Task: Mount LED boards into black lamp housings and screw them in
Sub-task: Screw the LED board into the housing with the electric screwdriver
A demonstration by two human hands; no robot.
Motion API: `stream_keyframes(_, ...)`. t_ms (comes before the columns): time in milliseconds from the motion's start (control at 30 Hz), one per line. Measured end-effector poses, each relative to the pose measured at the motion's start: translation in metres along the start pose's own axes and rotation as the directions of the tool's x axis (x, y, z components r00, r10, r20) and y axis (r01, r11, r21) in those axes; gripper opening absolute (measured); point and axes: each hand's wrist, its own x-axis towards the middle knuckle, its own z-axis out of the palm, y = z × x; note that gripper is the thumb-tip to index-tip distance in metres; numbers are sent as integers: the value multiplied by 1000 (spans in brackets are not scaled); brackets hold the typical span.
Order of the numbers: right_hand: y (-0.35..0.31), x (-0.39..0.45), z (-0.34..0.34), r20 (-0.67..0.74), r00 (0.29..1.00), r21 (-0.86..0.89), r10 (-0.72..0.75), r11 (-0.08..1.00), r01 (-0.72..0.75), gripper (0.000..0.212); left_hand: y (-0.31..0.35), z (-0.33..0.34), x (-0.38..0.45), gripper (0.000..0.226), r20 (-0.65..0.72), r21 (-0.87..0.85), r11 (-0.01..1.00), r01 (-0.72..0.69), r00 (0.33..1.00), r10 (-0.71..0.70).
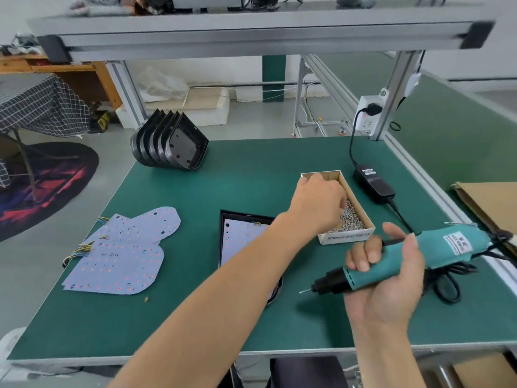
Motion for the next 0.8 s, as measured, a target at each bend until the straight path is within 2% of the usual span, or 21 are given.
stream_keyframes(167,0,-1,-5,12,1000,5,18,1000,-18,30,8,21,24,15,168,239,968,-82,985,42)
stream_keyframes(367,-1,0,-11,4,1000,-8,30,1000,-30,25,10,31,28,17,176,341,927,-158,979,102)
stream_keyframes(533,-3,1,-9,-8,1000,-14,25,1000,-25,24,9,38,31,35,179,379,911,-164,979,101)
stream_keyframes(667,-2,0,-7,-7,999,-6,32,999,-32,24,11,42,37,10,217,419,894,-161,973,74)
stream_keyframes(733,-1,-1,-7,-6,1000,-9,27,1000,-27,24,11,42,39,6,230,412,897,-160,971,68)
stream_keyframes(800,-2,-2,-7,-10,1000,-12,23,1000,-23,24,8,37,36,6,143,254,964,-77,989,41)
